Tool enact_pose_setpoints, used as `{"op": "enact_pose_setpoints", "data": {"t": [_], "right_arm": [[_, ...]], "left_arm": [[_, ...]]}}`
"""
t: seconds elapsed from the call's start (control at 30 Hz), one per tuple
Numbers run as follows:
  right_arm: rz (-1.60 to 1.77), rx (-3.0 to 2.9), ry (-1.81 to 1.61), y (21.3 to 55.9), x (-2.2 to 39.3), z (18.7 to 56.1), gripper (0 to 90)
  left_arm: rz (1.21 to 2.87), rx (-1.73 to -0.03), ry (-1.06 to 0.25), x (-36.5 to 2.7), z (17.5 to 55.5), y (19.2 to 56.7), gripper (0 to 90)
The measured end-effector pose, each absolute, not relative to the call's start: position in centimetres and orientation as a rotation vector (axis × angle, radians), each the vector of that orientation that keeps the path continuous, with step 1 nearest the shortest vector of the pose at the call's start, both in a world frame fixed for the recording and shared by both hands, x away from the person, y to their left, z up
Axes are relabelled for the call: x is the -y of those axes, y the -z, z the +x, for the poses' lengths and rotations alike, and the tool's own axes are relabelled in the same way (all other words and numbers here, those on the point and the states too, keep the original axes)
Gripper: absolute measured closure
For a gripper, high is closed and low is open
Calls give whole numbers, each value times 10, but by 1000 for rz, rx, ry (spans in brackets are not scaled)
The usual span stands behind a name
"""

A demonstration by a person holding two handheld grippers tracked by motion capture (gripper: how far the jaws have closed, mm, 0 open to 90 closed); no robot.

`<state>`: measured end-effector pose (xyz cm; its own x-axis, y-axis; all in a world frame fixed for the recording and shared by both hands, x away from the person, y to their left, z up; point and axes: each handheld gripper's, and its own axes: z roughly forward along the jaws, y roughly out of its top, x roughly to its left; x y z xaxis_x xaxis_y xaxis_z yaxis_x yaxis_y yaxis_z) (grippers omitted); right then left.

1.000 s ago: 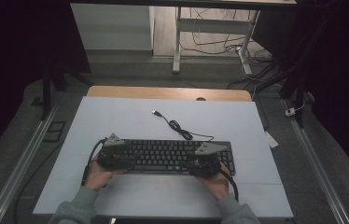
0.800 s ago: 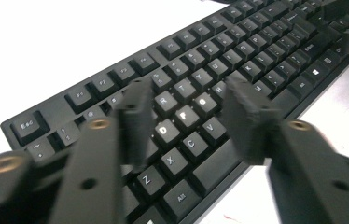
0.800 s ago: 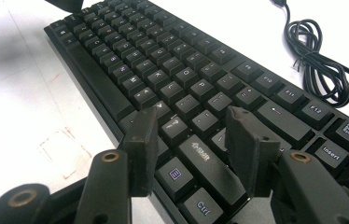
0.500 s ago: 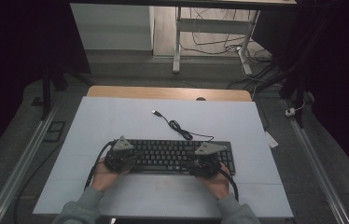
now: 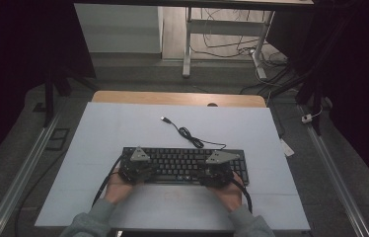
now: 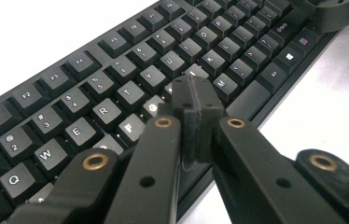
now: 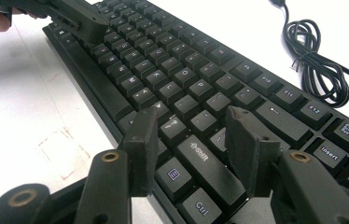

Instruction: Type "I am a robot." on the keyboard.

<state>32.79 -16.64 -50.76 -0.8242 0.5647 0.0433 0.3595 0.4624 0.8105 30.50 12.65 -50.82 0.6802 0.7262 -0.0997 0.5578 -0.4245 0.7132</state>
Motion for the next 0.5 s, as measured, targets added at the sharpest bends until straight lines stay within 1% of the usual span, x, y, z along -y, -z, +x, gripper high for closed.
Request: {"op": "enact_pose_setpoints", "data": {"t": [0.5], "right_arm": [[799, -2483, -1296, 508, 166, 328, 545]], "left_arm": [[2170, -988, -286, -117, 309, 516, 884]]}}
